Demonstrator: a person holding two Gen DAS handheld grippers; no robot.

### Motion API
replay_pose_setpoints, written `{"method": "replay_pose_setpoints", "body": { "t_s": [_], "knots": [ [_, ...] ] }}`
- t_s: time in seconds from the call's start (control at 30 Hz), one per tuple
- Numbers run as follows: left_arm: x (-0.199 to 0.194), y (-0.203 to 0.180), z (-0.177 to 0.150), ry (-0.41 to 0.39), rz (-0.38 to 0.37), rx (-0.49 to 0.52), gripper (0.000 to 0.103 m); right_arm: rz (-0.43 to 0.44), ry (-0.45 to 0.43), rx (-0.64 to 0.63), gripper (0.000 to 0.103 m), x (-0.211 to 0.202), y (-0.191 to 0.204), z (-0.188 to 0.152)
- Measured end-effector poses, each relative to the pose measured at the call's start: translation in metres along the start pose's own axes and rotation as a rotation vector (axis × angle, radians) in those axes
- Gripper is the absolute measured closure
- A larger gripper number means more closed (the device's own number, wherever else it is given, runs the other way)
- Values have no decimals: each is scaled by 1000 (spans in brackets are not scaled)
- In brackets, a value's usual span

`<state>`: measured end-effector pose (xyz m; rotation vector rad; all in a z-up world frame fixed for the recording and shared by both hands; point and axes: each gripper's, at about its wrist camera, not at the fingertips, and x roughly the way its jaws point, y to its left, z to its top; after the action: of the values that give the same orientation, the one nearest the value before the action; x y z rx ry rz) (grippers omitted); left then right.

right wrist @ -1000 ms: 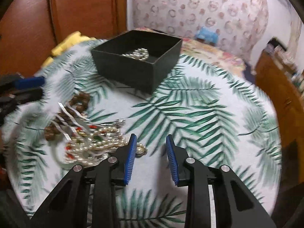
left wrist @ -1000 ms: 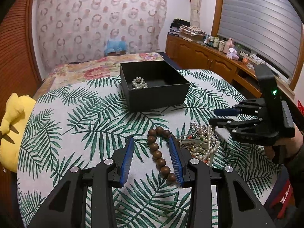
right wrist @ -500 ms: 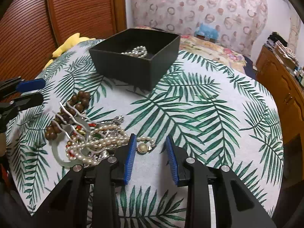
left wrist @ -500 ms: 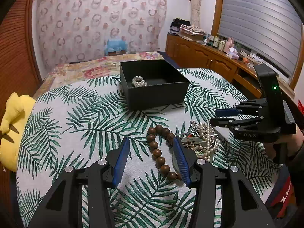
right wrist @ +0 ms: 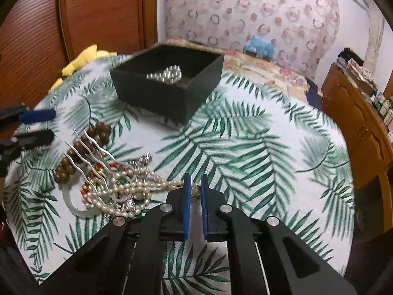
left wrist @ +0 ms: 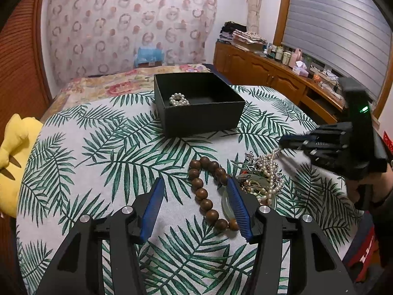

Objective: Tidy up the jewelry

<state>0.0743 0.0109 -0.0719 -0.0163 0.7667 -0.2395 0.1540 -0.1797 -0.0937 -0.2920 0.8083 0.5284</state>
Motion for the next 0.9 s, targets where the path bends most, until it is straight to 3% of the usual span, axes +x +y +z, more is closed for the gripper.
{"method": "replay_pose_setpoints", "body": {
  "t_s": [0.43,0.7,0.9],
  "knots": [
    [-1,-4,1,-4,-11,2,51,-34,-228,6,94,-92,-15,42],
    [2,-9,2,2,-35,1,51,-94,-282,11,94,-123,-31,50],
    [13,-15,3,27,-80,-12,51,-105,-266,23,94,-120,-42,43]
  ]
}}
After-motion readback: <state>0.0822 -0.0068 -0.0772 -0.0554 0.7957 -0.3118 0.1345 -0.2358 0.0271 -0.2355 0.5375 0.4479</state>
